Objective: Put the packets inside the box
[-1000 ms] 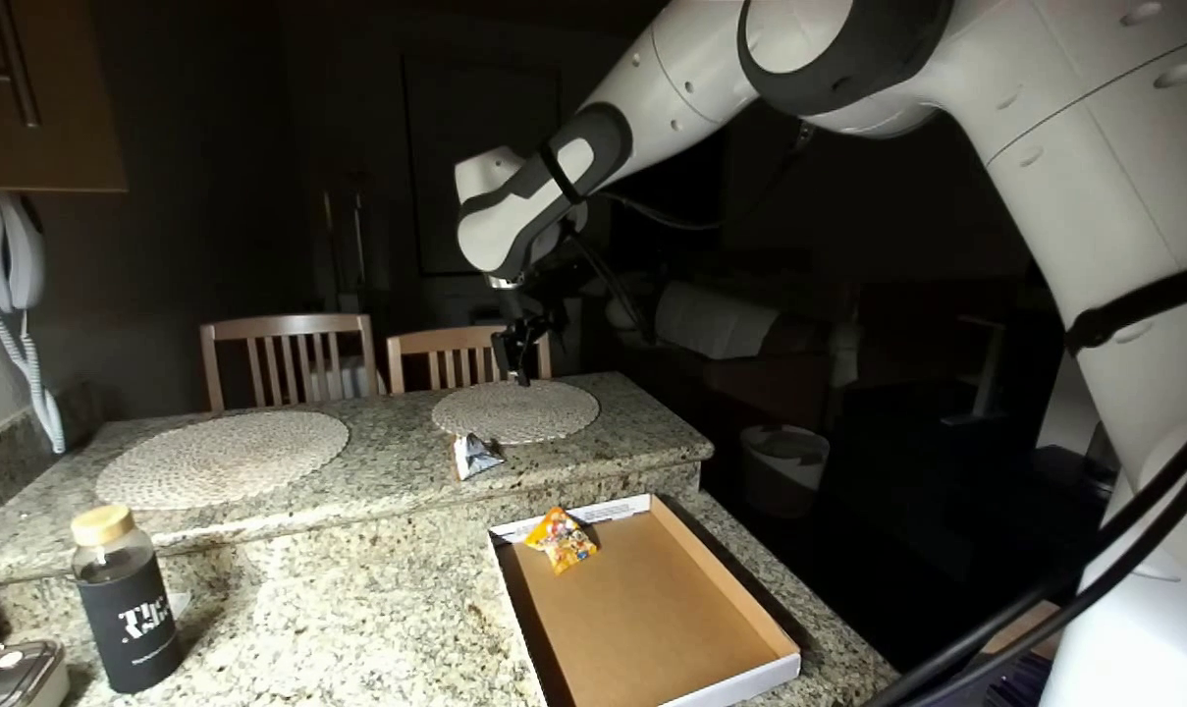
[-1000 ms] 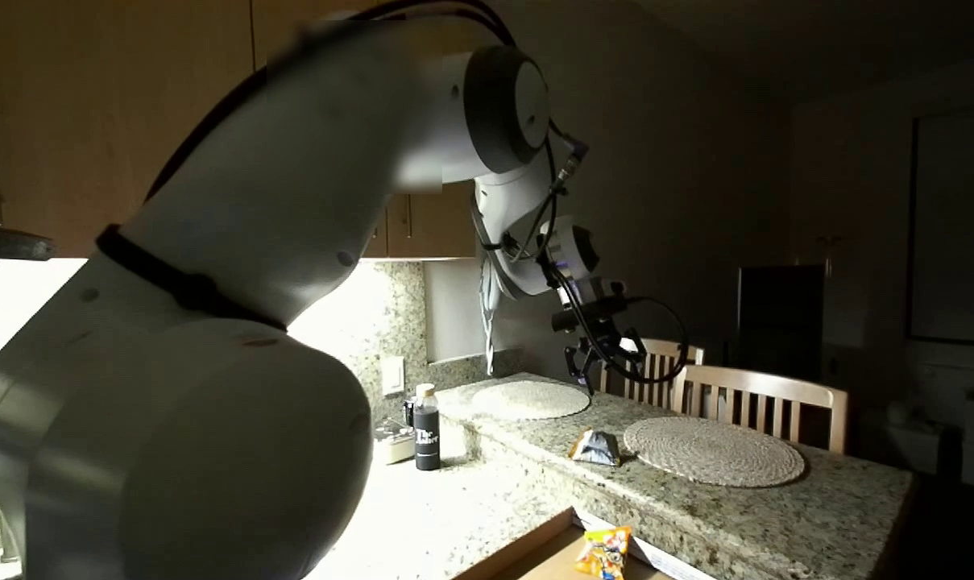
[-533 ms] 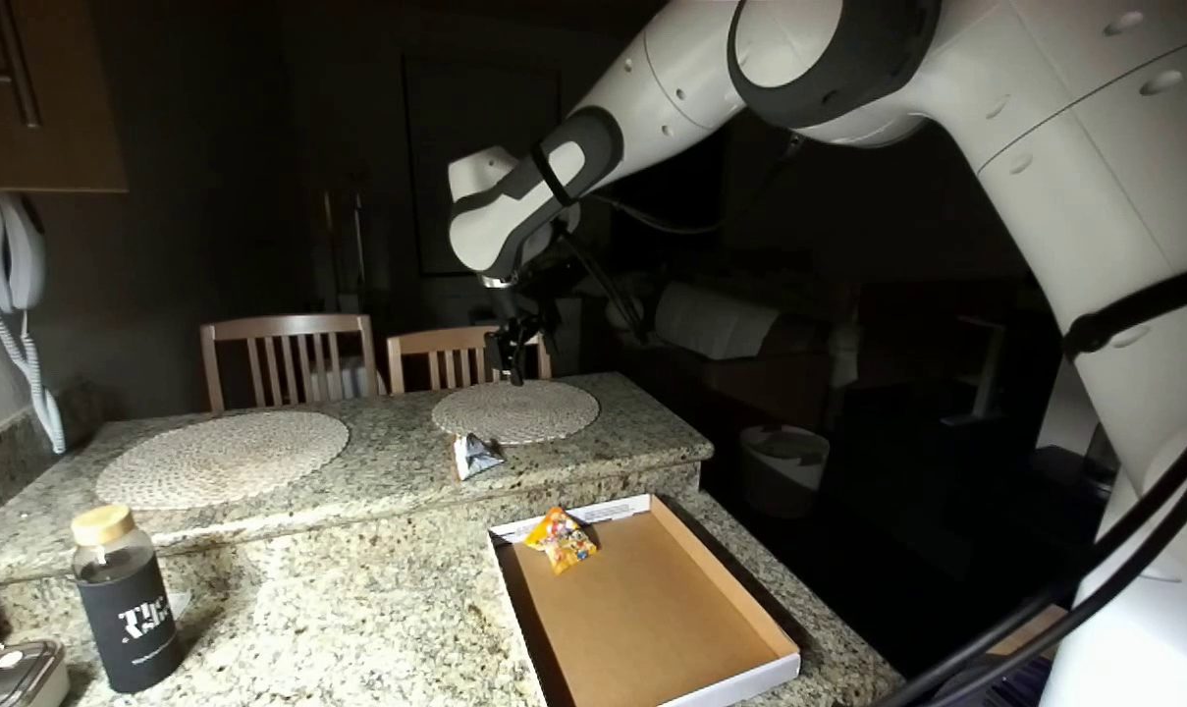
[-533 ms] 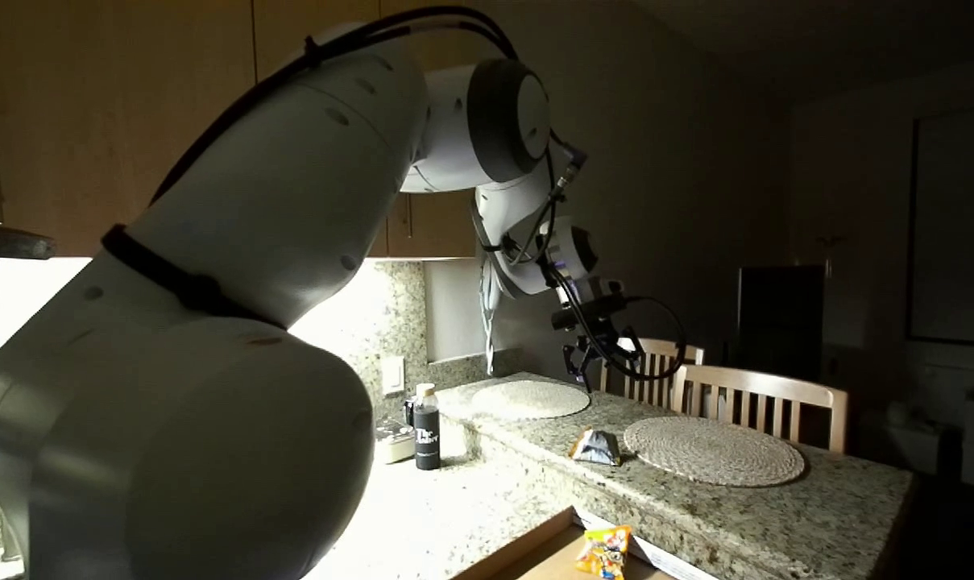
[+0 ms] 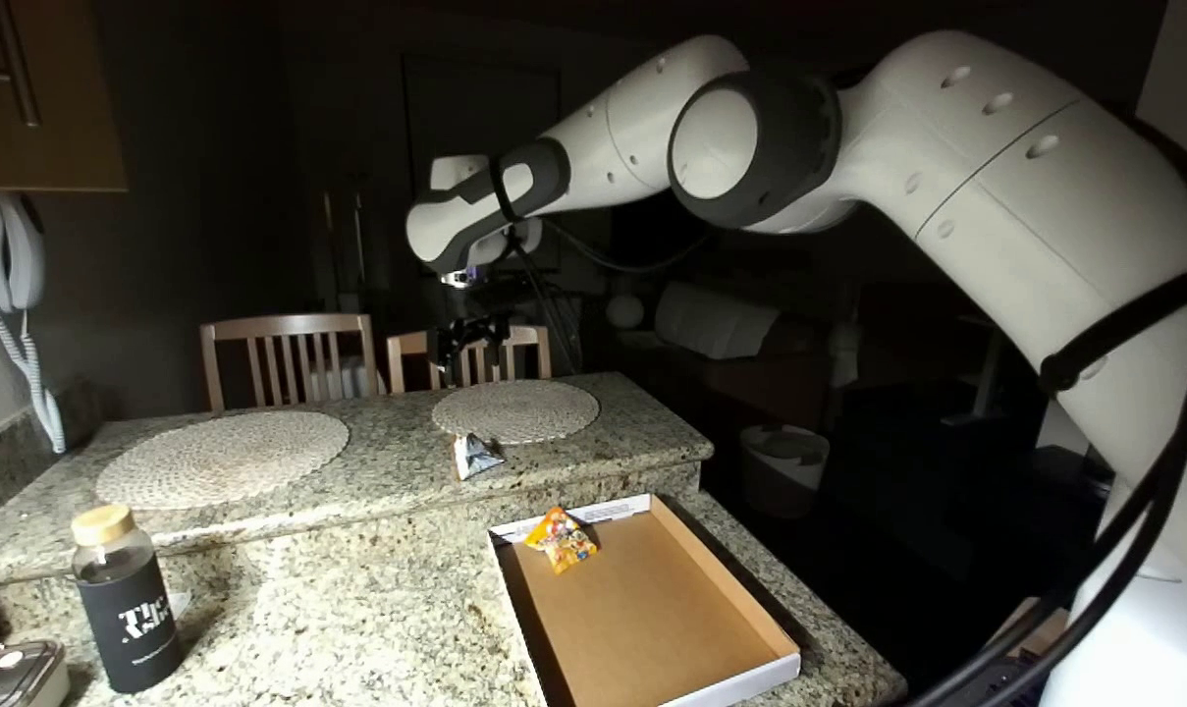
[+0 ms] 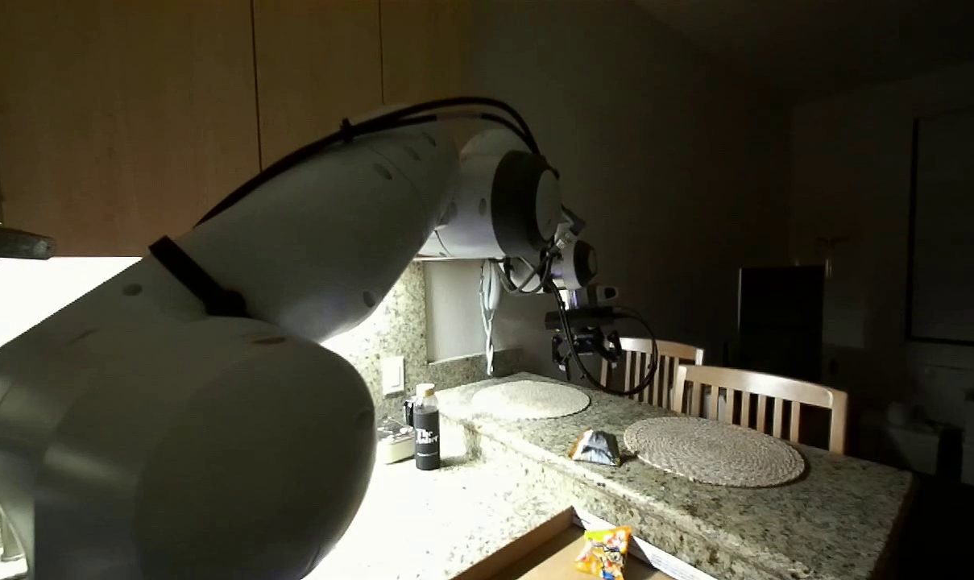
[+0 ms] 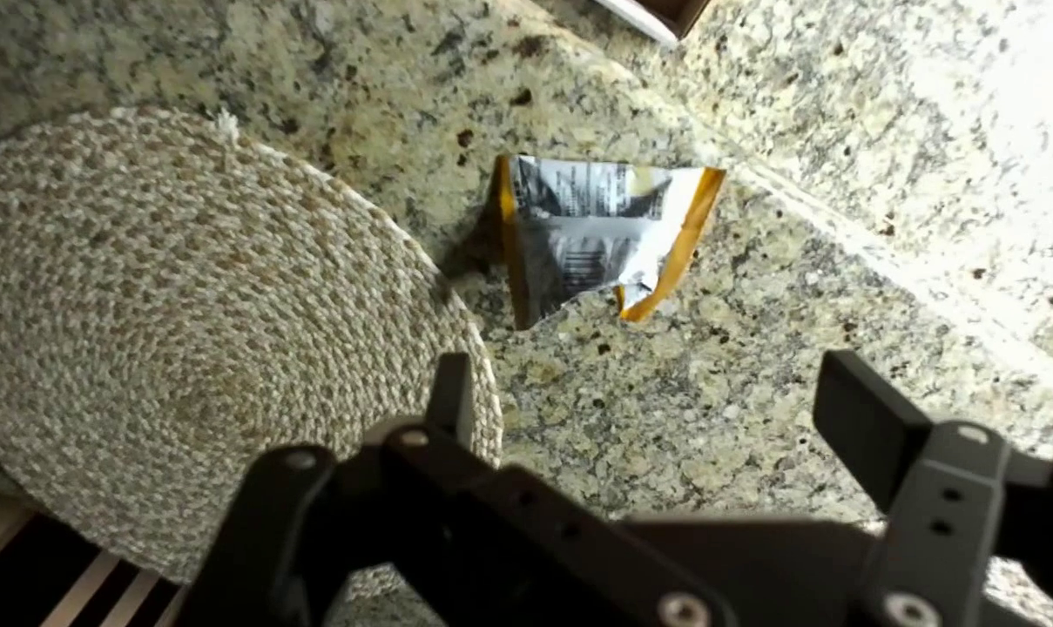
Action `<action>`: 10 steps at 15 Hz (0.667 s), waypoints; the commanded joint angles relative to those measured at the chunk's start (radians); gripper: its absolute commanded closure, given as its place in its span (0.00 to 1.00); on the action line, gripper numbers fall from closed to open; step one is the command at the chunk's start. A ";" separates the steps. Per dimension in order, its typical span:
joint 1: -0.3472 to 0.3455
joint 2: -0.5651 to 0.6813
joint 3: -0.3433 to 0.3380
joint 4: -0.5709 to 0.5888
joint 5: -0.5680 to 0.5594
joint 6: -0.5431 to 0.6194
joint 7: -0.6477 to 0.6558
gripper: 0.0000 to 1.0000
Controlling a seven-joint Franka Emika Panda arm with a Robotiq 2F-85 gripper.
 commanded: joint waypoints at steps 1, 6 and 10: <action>0.017 0.184 -0.002 0.245 0.062 -0.149 -0.031 0.00; 0.017 0.365 -0.013 0.454 0.094 -0.204 -0.015 0.00; 0.023 0.422 -0.017 0.556 0.059 -0.131 0.016 0.00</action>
